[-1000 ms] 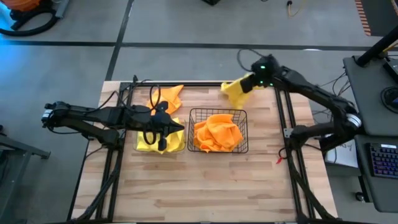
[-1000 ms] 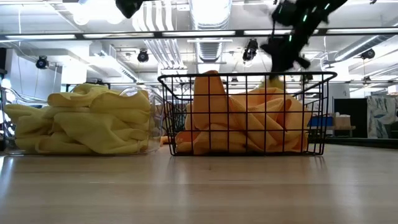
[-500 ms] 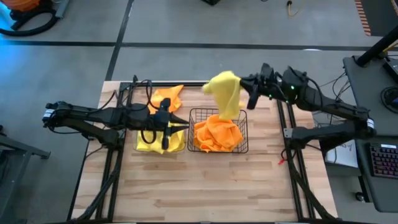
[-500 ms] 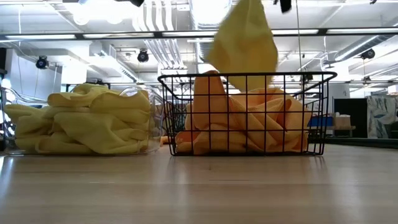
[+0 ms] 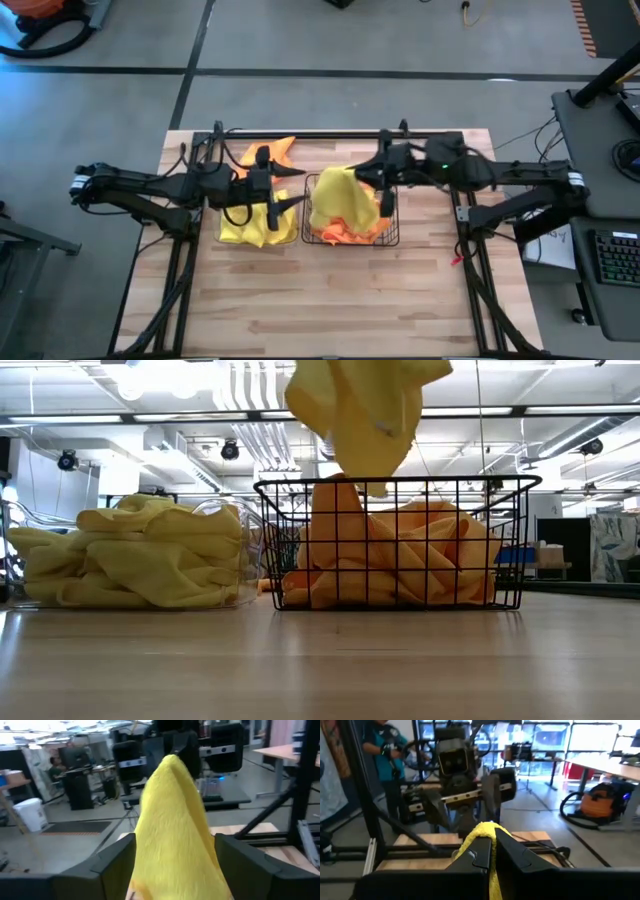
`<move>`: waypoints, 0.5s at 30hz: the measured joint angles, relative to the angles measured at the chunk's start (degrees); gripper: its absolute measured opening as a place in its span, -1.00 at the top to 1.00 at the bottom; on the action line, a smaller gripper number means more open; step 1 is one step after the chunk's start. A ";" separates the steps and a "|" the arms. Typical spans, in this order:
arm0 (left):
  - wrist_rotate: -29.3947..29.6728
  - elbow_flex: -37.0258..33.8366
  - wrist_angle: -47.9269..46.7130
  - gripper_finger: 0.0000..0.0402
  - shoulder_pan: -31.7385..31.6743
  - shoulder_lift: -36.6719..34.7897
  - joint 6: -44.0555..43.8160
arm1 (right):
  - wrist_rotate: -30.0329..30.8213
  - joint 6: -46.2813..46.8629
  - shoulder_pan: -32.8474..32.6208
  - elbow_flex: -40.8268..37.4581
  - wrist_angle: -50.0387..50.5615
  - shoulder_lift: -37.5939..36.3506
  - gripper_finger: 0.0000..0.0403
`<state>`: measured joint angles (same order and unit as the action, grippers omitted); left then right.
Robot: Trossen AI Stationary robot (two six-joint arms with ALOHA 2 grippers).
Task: Sort microfiber towel by color & place in baskets
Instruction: Put the yellow towel into the transparent bin
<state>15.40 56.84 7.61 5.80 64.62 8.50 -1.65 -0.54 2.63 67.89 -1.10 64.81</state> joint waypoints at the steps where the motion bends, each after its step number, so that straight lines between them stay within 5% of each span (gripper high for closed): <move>1: -0.60 0.02 0.33 -0.27 0.00 0.53 -0.03 | 0.09 -0.05 -0.33 0.87 0.02 1.24 0.96; 8: -0.29 0.02 1.29 -0.31 -0.02 3.98 -1.41 | 0.11 -0.18 -0.76 6.94 2.18 7.96 0.96; 15: 11.43 0.02 1.10 -0.28 -0.09 6.53 -2.27 | -0.37 -1.04 -0.91 11.78 4.25 12.90 0.96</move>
<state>26.82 56.86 8.71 5.72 71.15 6.23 -2.02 -1.58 1.72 79.67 3.14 77.72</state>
